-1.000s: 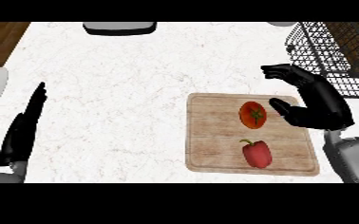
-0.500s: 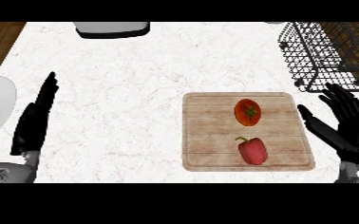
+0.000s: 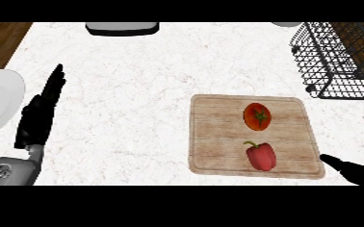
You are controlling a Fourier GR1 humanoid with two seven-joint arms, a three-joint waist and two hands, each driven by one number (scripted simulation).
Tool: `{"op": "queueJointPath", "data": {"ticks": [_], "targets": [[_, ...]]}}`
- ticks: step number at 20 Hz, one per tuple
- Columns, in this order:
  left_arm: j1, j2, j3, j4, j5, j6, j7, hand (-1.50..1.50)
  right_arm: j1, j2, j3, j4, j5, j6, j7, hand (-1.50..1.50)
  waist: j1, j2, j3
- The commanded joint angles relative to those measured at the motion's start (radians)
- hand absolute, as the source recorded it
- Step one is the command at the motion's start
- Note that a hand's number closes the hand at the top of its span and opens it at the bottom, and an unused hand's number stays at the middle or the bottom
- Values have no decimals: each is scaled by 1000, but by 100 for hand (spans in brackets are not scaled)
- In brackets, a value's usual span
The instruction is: Pick the tomato from the cutting board and place it in the tiered basket
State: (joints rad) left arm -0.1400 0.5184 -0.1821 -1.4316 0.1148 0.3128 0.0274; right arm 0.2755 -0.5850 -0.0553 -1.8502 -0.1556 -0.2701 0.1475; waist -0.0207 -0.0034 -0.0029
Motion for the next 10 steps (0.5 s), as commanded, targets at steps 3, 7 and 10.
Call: {"op": "queueJointPath", "data": {"ticks": [3, 7, 10], "targets": [[-18, -28, -23, -7, -38, 18, 21, 0, 4, -209, 56, -190, 67, 112, 320, -150, 15, 2, -1], [2, -68, -29, 14, -58, -6, -27, 0, -230, -168, 116, -127, 116, 86, 529, -150, 33, 7, 2], [-1, -9, 33, -7, -24, -55, -5, 0, -319, -196, 120, -135, 107, 118, 709, -150, 37, 6, 2]]}}
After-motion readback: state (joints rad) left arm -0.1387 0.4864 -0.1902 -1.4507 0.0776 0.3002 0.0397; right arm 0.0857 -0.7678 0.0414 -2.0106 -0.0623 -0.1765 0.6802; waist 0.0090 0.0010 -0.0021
